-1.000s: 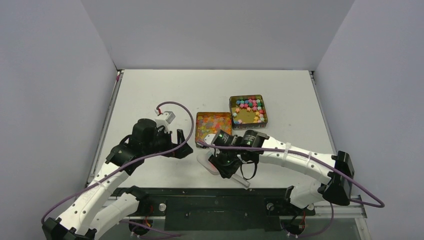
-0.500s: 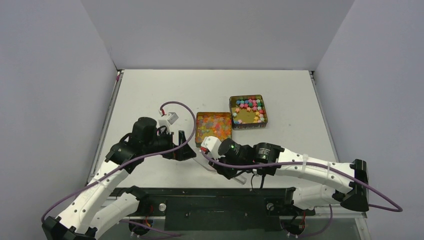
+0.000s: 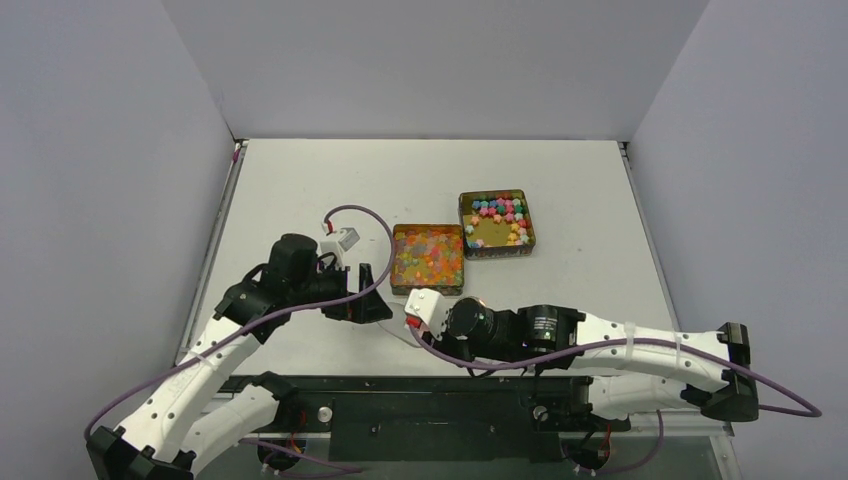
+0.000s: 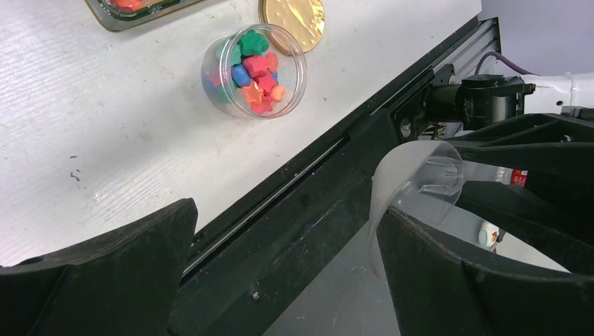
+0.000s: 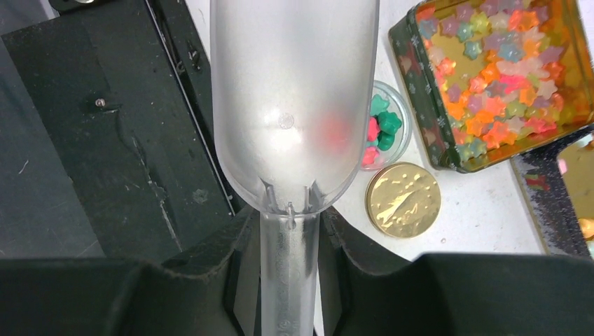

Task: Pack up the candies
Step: Scoop the fake candies from the storage box.

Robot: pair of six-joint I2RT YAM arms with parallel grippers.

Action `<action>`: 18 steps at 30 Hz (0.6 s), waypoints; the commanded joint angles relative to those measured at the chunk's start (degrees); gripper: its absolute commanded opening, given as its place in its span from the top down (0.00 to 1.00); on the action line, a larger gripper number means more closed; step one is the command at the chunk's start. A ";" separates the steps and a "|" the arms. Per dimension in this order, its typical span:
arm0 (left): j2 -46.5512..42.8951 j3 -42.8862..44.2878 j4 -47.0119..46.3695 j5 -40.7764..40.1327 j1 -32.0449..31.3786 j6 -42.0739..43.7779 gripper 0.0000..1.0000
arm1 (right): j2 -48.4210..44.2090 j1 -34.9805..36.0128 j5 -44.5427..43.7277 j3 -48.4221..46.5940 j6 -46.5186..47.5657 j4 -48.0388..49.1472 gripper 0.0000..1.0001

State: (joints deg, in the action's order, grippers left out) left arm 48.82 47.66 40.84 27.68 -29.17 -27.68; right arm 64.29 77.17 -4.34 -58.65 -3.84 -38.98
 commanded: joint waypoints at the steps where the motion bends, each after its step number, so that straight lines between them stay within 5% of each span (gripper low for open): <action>1: 0.66 2.59 0.19 0.27 -0.19 1.66 0.04 | -3.47 1.79 -4.80 0.41 1.99 5.19 1.00; 18: 2.32 1.75 -1.81 2.03 -0.19 1.62 0.03 | -14.80 2.21 -7.57 0.83 5.36 12.18 1.00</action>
State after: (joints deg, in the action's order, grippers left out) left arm 50.43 48.62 38.48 31.31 -29.52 -28.10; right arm 52.53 79.22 -8.49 -56.49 0.95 -35.59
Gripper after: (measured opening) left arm 0.970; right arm 0.267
